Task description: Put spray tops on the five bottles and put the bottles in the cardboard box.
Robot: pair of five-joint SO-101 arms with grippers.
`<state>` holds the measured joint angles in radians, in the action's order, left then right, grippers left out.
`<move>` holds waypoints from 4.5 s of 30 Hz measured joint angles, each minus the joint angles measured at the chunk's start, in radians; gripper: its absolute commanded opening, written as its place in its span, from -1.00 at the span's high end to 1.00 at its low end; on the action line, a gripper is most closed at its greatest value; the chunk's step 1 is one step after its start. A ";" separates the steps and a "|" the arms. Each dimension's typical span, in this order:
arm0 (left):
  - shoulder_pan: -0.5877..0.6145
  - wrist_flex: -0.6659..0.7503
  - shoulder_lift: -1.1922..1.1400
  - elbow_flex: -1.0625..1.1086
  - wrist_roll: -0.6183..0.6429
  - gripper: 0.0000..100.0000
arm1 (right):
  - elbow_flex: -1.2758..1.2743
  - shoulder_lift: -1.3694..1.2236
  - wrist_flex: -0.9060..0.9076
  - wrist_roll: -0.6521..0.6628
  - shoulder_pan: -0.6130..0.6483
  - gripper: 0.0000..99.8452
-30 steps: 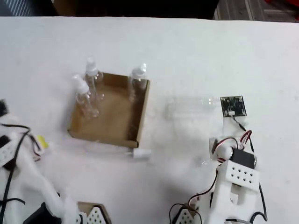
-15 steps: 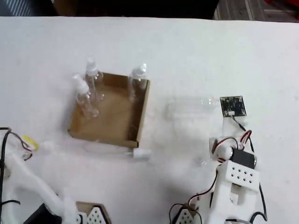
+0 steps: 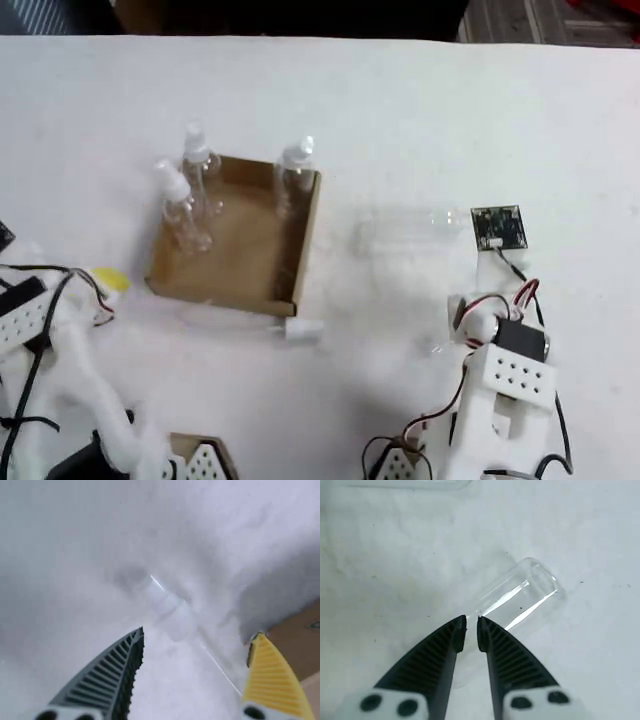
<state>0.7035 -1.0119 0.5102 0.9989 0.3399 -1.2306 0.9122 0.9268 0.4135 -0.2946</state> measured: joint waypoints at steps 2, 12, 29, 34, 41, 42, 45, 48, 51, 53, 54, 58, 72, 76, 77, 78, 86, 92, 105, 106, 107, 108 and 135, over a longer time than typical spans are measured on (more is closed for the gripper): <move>-0.002 0.012 -0.002 0.018 0.002 0.34 | 0.000 0.000 0.000 0.000 0.000 0.96; -0.006 0.048 -0.198 -0.003 0.002 0.42 | 0.000 0.000 0.000 0.000 0.000 0.96; -0.012 0.054 -0.399 -0.155 -0.052 0.92 | -0.023 0.000 0.000 0.003 0.000 0.96; 0.005 0.044 -0.402 -0.167 -0.187 0.95 | -0.023 0.000 0.000 0.003 0.000 0.96; 0.021 -0.048 -0.405 -0.270 -0.450 0.94 | -0.023 0.000 0.000 0.003 0.000 0.96; 0.021 -0.051 -0.405 -0.278 -0.456 0.91 | -0.023 0.000 0.000 0.003 0.000 0.96; 0.021 -0.058 -0.405 -0.279 -0.459 0.73 | -0.023 0.000 0.000 0.003 0.000 0.96; 0.021 -0.075 -0.407 -0.285 -0.459 0.55 | -0.023 0.000 0.000 0.003 0.000 0.96; 0.021 -0.078 -0.407 -0.292 -0.442 0.43 | -0.029 0.000 -0.018 0.003 0.000 0.96; 0.021 -0.078 -0.407 -0.292 -0.433 0.38 | -0.029 0.000 -0.018 0.003 0.000 0.96; 0.028 -0.078 -0.407 -0.292 -0.433 0.37 | -0.029 0.000 -0.021 0.003 0.002 0.96; 0.054 -0.078 -0.410 -0.324 -0.404 0.37 | -0.031 0.000 -0.025 0.003 0.012 0.96; 0.087 -0.072 -0.450 -0.453 -0.342 0.37 | -0.041 0.000 -0.025 0.003 0.015 0.96; 0.089 -0.071 -0.574 -0.539 -0.339 0.38 | -0.041 0.000 -0.025 0.003 0.015 0.96; 0.089 -0.071 -0.608 -0.562 -0.338 0.38 | -0.041 0.000 -0.025 0.003 0.015 0.96; 0.089 -0.071 -0.638 -0.580 -0.338 0.38 | -0.041 0.000 -0.025 0.003 0.015 0.96; 0.077 -0.068 -0.732 -0.623 -0.338 0.56 | -0.041 0.000 -0.025 0.003 0.015 0.96; 0.014 -0.026 -0.773 -0.626 -0.338 0.71 | -0.041 0.000 -0.025 0.003 0.015 0.96; -0.040 -0.049 -0.790 -0.649 -0.338 0.96 | -0.041 0.000 -0.025 0.003 0.015 0.96; -0.046 -0.061 -0.790 -0.652 -0.338 0.96 | -0.041 0.000 -0.025 0.003 0.011 0.96; -0.054 -0.071 -0.786 -0.651 -0.338 0.96 | -0.040 0.006 -0.025 0.003 -0.002 0.96; -0.061 -0.080 -0.778 -0.647 -0.338 0.96 | -0.028 0.017 -0.018 0.003 -0.021 0.96; -0.164 0.080 -0.539 -0.347 -0.413 0.96 | 0.331 0.021 0.381 0.911 -0.315 0.95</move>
<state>0.5393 -0.9321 -0.0284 0.6521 -0.0729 -0.8991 0.9337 1.3073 1.3249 -0.6091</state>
